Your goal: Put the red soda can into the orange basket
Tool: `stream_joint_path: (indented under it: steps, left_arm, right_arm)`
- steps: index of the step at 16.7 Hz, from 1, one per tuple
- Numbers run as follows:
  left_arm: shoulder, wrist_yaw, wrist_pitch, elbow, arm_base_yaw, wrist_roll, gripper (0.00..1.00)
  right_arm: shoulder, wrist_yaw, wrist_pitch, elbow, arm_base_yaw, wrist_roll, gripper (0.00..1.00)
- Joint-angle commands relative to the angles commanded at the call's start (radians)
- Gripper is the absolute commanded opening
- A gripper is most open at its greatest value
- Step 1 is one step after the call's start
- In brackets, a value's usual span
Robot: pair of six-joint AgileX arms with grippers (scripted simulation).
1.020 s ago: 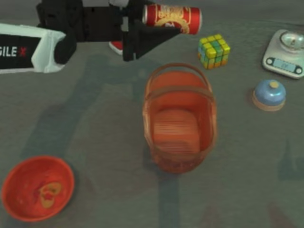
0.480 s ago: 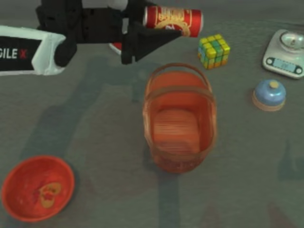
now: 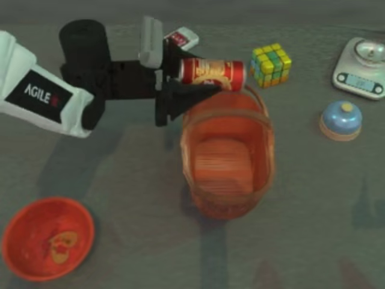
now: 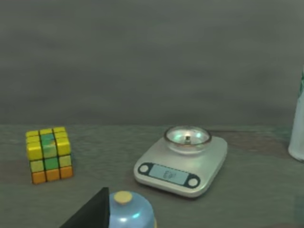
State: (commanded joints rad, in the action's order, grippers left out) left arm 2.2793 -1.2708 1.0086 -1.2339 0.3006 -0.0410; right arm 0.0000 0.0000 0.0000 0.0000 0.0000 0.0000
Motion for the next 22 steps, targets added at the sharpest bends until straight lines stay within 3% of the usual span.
stream_joint_path:
  steps: [5,18,22]
  left_arm:
    - [0.011,0.001,0.015,0.006,-0.001,0.0,0.0]
    - [0.011,0.001,0.015,0.006,-0.001,0.0,0.98]
    - [0.011,0.001,0.015,0.006,-0.001,0.0,1.0]
  right_arm:
    - [0.0,0.0,0.0,0.0,0.0,0.0,1.0]
    - [0.0,0.0,0.0,0.0,0.0,0.0,1.0]
    - [0.0,0.0,0.0,0.0,0.0,0.0,1.0]
